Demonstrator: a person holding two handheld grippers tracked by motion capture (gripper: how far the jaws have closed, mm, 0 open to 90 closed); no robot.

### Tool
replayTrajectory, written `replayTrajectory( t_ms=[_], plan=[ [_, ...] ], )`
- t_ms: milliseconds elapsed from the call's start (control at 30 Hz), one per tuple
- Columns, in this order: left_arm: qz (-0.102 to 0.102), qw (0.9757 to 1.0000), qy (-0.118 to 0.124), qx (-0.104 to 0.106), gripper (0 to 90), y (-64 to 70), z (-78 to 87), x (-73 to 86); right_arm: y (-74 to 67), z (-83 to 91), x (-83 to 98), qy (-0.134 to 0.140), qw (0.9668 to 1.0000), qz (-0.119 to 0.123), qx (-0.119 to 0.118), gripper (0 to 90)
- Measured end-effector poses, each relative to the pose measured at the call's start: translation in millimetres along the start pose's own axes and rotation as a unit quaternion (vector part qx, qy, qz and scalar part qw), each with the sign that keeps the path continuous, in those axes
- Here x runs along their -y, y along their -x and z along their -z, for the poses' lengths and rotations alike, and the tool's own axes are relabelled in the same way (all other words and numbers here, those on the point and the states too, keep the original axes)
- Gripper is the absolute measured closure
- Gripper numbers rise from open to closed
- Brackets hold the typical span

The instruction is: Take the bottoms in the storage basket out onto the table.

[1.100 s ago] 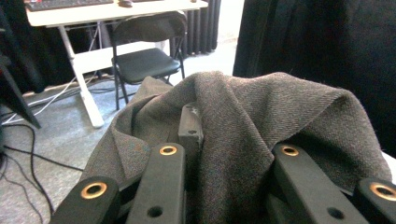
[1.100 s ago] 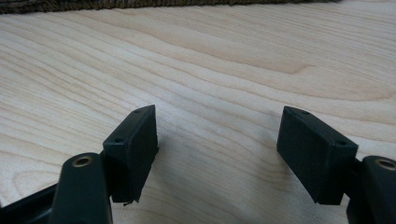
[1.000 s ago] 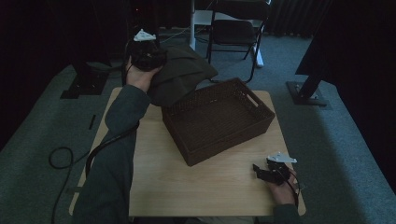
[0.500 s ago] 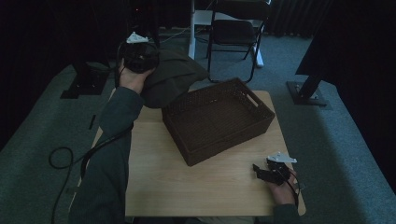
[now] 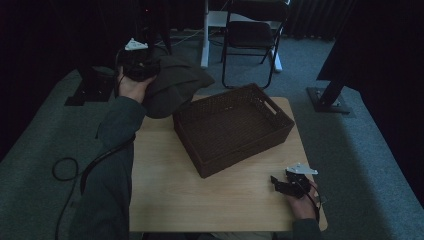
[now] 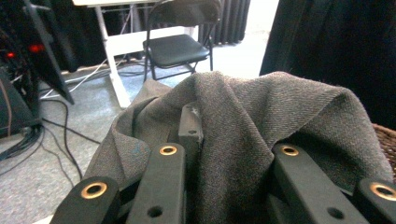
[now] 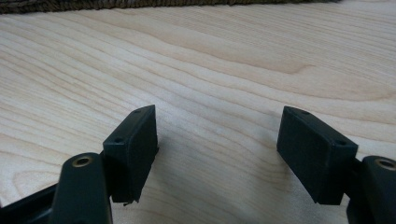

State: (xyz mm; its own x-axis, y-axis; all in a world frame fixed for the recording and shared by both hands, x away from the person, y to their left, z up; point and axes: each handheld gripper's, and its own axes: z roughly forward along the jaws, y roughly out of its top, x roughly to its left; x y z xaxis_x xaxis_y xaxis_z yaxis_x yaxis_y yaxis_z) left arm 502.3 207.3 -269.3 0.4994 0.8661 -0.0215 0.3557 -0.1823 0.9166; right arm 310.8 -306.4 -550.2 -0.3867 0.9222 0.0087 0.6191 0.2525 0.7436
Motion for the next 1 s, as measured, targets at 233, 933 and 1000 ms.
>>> replayTrajectory(
  t_ms=[233, 933, 1000],
  plan=[
    [0.004, 0.9999, -0.007, -0.011, 75.6, -9.2, 2.5, 5.6, 0.1, 0.0, 0.0, 0.000, 1.0000, 0.001, 0.000, 28.5],
    [0.025, 0.9989, -0.020, -0.034, 75.6, -30.6, 6.8, 19.6, 0.0, 0.1, 0.0, -0.001, 1.0000, -0.001, 0.000, 28.5],
    [0.026, 0.9987, -0.022, -0.039, 75.6, -33.0, 7.9, 21.0, 0.0, 0.1, 0.0, -0.001, 1.0000, -0.001, 0.000, 28.5]
  ],
)
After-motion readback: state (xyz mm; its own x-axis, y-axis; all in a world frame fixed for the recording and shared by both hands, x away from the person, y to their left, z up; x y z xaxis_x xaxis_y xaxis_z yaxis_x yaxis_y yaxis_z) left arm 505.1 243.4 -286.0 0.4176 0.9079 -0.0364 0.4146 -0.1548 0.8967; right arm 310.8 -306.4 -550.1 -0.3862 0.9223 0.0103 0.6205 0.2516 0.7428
